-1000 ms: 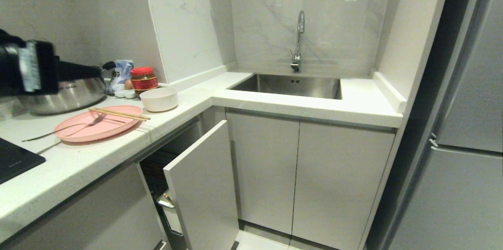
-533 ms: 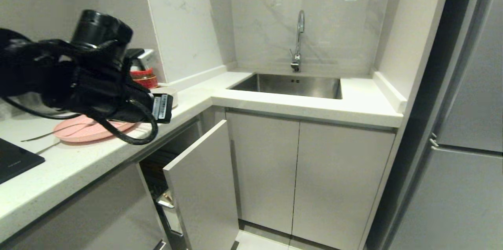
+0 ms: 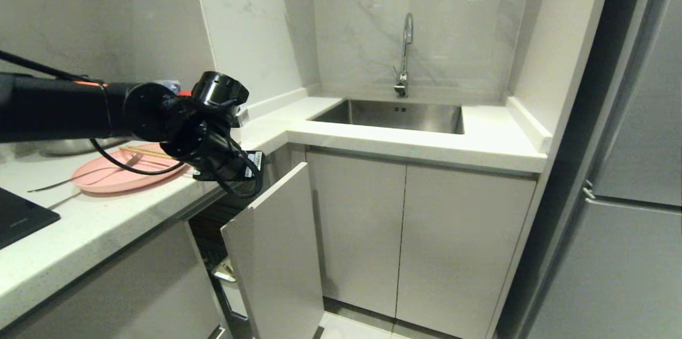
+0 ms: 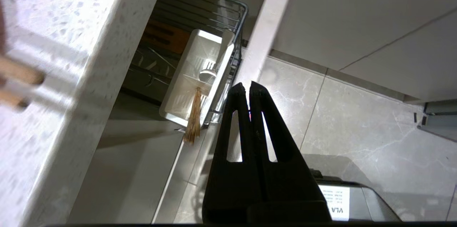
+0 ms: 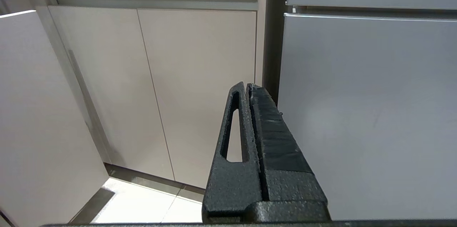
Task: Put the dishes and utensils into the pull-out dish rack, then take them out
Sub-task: Open the cupboard
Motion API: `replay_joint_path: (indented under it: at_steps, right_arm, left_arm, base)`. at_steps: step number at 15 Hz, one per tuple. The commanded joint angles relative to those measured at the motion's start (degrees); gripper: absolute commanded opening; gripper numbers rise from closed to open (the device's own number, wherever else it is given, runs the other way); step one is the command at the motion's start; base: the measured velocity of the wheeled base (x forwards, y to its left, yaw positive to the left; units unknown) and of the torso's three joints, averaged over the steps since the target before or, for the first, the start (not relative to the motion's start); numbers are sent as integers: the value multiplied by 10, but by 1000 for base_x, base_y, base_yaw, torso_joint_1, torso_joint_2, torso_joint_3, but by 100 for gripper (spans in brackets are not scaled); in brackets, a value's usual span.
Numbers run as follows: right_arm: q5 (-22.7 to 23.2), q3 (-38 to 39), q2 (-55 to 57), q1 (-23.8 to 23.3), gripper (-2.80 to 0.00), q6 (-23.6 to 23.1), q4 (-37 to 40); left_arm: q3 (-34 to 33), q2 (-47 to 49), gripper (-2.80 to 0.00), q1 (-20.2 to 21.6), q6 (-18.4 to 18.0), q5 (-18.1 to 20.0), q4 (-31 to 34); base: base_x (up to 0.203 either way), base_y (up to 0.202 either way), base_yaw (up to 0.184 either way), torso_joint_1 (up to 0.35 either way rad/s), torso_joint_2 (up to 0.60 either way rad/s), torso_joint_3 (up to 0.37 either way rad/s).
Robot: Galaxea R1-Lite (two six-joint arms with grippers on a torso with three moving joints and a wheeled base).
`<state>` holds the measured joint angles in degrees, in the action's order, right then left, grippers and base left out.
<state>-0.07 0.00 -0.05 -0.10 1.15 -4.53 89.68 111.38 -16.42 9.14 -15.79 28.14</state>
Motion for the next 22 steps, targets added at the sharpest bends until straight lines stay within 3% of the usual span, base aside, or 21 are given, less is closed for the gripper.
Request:
replay_joint_path:
  at_steps: [1, 13, 22]
  right_arm:
    - [0, 15, 0, 0, -280, 0, 0]
    - [0, 15, 0, 0, -280, 0, 0]
    - [0, 15, 0, 0, -280, 0, 0]
  left_arm:
    - [20, 45, -280, 13, 8, -2, 2]
    - [51, 125, -280, 28, 7, -1, 5]
    - [39, 112, -280, -3, 12, 25, 36]
  base:
    - [0, 0, 0, 0, 0, 0]
    - [0, 0, 0, 0, 0, 0]
    - [0, 0, 0, 0, 0, 0]
